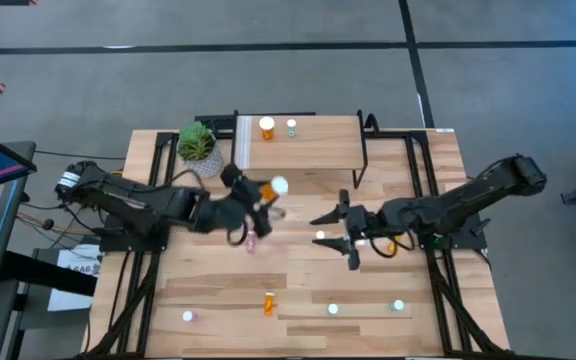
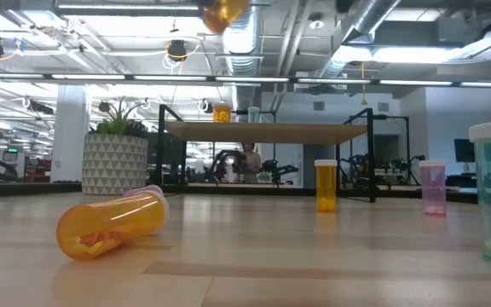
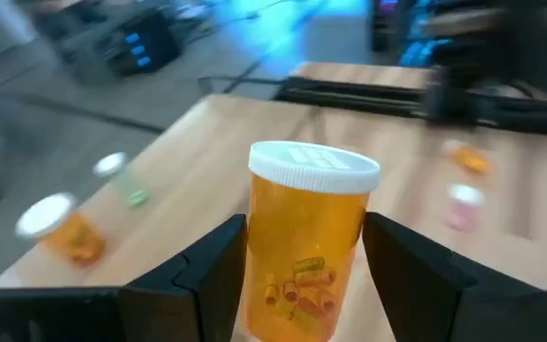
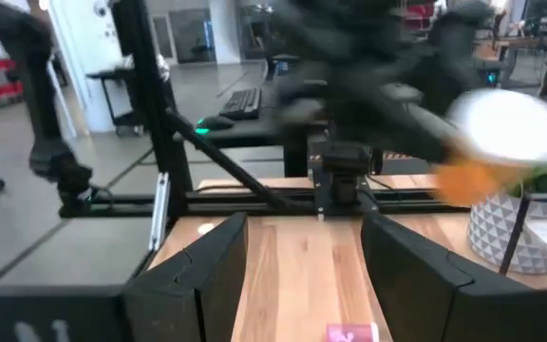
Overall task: Pick and place medicine bottles onto shelf by color
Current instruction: Put the big orange pill bottle on the shelf aligned with the other big orange pill bottle
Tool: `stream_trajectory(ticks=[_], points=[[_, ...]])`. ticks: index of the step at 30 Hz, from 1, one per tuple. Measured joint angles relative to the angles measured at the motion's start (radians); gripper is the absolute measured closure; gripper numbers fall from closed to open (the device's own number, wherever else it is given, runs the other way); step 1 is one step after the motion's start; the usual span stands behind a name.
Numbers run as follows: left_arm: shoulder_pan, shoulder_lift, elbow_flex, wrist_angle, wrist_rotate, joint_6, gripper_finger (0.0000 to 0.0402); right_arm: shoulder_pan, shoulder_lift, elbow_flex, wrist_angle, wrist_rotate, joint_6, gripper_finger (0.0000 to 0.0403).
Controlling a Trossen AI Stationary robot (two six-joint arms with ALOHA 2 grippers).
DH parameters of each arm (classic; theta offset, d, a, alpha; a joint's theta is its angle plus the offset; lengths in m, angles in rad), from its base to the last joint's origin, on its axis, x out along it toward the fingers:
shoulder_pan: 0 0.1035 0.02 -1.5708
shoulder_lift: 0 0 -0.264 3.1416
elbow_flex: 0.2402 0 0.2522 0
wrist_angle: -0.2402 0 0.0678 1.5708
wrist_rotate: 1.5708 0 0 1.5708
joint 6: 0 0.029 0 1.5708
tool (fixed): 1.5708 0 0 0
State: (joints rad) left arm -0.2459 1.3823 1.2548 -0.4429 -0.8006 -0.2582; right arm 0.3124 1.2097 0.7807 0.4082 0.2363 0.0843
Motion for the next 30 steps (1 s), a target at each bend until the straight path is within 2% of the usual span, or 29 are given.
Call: stream_trajectory(ticks=[2,10,15,19,23,28,30], points=[[0.054,-0.001,-0.028,0.055,-0.003,-0.018,0.0205,0.034,-0.017,0.000,-0.023,0.048,-0.016,0.0173],[0.194,-0.004,-0.266,0.536,-0.026,0.036,0.0205,0.159,-0.071,0.000,-0.069,0.203,-0.058,0.0173],[0.301,-0.004,-0.391,0.745,-0.036,0.017,0.0205,0.193,-0.087,0.000,-0.066,0.274,-0.070,0.0173],[0.369,-0.003,-0.449,0.833,-0.009,-0.040,0.0205,0.192,-0.078,0.000,-0.060,0.352,-0.067,0.0173],[0.392,-0.004,-0.462,0.850,0.042,-0.033,0.0205,0.191,-0.068,-0.001,-0.061,0.373,-0.066,0.0173],[0.330,-0.030,-0.462,0.857,0.137,0.036,0.0205,0.198,-0.063,-0.001,-0.072,0.373,-0.067,0.0173],[0.279,-0.070,-0.462,0.841,0.137,0.081,0.0205,0.198,-0.063,0.000,-0.097,0.373,-0.067,0.0173]])
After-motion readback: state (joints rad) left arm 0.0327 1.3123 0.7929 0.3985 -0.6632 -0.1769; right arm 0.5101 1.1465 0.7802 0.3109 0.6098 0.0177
